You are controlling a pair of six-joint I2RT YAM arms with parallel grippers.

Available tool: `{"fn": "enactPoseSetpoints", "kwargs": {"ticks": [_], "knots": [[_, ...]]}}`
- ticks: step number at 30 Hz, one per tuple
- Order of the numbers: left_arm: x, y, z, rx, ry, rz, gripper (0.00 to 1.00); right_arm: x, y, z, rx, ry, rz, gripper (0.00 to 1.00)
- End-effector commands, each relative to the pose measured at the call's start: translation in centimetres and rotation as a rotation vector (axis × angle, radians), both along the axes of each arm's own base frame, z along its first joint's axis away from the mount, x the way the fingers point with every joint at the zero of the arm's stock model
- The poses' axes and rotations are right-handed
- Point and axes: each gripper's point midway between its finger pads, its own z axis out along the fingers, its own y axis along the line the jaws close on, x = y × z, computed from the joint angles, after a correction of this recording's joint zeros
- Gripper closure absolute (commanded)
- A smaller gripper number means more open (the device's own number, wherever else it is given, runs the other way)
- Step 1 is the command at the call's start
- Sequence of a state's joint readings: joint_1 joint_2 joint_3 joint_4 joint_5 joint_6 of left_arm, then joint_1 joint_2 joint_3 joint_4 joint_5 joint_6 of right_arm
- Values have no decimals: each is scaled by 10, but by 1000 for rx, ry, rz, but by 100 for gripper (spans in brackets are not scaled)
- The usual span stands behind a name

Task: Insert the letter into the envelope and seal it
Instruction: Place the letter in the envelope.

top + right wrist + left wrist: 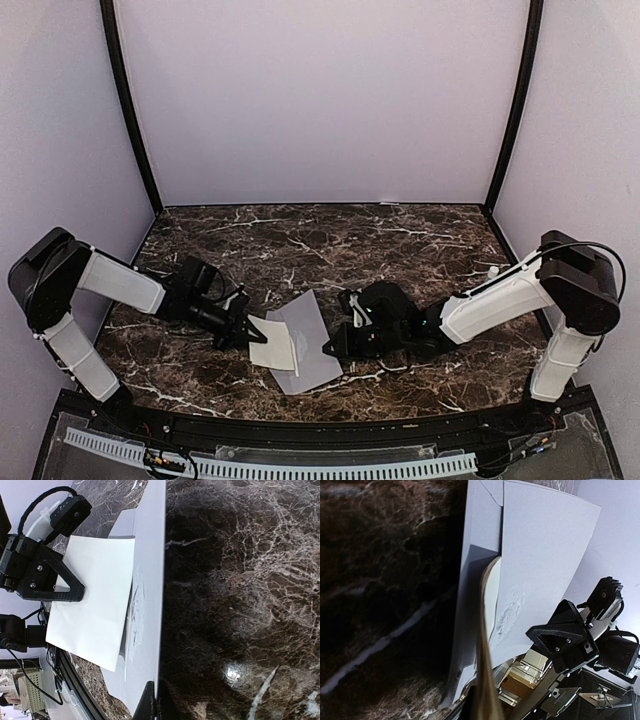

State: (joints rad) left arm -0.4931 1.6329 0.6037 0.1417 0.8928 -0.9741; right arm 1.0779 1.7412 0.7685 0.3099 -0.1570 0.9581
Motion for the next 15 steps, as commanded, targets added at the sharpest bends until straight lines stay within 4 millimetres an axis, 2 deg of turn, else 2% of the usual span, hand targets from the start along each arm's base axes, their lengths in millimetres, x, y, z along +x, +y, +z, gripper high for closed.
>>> {"fn": "enactPoseSetpoints", "kwargs": {"ticks": [1,15], "knots": [[2,-5,17,-60,-14,23,100,1,2,1,-12,-15,8,100],[7,-8,1,-29,-54,10,100,-2,5,4,0,-12,15,100]]}}
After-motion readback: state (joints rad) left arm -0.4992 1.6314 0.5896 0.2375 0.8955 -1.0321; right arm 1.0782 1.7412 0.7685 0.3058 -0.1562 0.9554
